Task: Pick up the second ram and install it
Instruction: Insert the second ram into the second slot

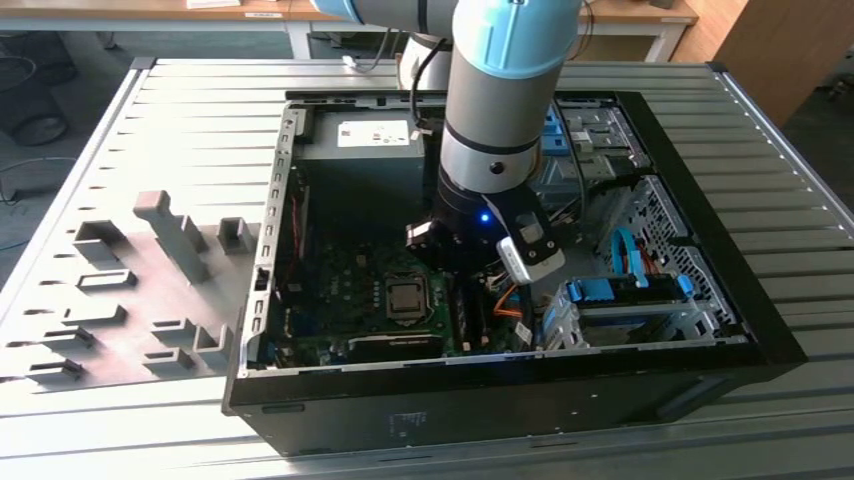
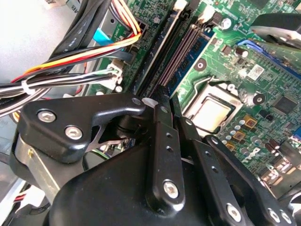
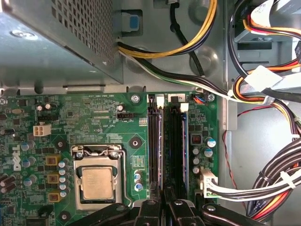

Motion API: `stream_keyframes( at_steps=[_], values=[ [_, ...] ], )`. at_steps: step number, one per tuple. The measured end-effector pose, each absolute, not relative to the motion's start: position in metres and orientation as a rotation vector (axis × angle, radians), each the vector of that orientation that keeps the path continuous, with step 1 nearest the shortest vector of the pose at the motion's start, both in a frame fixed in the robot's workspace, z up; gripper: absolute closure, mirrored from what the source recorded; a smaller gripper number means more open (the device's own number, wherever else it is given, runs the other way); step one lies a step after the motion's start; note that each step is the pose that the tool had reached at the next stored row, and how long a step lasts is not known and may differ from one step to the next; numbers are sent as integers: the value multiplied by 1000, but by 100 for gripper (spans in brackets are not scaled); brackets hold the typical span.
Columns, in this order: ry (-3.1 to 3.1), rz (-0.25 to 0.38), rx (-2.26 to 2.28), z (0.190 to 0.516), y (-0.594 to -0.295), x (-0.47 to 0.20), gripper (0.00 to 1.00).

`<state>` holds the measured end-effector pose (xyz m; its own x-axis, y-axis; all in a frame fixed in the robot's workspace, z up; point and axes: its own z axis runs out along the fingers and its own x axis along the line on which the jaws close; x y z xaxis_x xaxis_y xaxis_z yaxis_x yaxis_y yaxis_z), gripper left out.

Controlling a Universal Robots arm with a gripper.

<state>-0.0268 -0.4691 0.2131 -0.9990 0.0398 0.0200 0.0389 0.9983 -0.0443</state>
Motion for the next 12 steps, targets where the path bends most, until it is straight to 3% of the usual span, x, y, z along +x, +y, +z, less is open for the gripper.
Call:
stream_keyframes(
  at_steps=[12],
  values=[
    [-3119,70,-62,213,-469,-27,86]
  ],
)
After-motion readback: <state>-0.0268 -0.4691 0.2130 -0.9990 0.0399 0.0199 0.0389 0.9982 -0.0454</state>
